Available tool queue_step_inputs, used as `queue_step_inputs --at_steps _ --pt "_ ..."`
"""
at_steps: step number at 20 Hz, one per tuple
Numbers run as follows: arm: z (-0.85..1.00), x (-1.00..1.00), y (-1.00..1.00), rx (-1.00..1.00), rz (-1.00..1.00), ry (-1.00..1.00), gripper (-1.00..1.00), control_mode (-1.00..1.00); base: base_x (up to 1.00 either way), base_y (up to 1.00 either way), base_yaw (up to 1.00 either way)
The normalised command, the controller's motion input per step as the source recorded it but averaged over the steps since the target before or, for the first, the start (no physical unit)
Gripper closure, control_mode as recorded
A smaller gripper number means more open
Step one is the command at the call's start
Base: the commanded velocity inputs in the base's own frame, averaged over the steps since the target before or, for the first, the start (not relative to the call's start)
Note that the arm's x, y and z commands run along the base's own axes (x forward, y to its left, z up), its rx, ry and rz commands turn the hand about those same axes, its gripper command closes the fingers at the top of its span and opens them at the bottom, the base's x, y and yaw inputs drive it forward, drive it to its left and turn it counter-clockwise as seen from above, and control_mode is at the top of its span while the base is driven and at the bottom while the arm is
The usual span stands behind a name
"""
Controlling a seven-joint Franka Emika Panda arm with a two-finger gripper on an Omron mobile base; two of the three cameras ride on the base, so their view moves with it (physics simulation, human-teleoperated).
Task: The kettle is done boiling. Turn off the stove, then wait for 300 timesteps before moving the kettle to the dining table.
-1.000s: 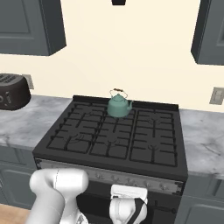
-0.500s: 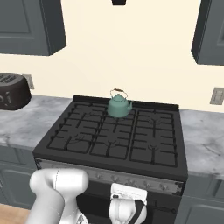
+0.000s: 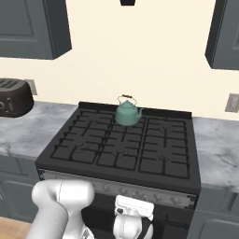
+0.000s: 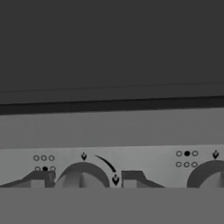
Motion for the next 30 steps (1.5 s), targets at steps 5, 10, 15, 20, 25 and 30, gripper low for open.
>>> queue_step_inputs --at_steps 5,10,15,20,25,30 --pt "0.00 -0.53 -0.08 0.00 -0.06 -0.06 -1.00 -1.00 0.00 0.00 0.00" --pt "0.00 -0.24 -0.14 0.00 -0.06 -0.02 -1.00 -1.00 0.00 0.00 0.00" --pt "0.00 -0.01 -0.38 0.00 -0.07 0.00 -1.00 -1.00 0.00 0.00 0.00" --pt "0.01 -0.11 -0.18 0.00 -0.04 -0.03 -1.00 -1.00 0.00 0.00 0.00" --pt "0.12 -0.51 0.12 0.00 0.00 -0.12 -1.00 -1.00 0.00 0.00 0.00" --pt "0.24 -0.59 0.10 -0.01 0.00 -0.17 -1.00 -1.00 0.00 0.00 0.00"
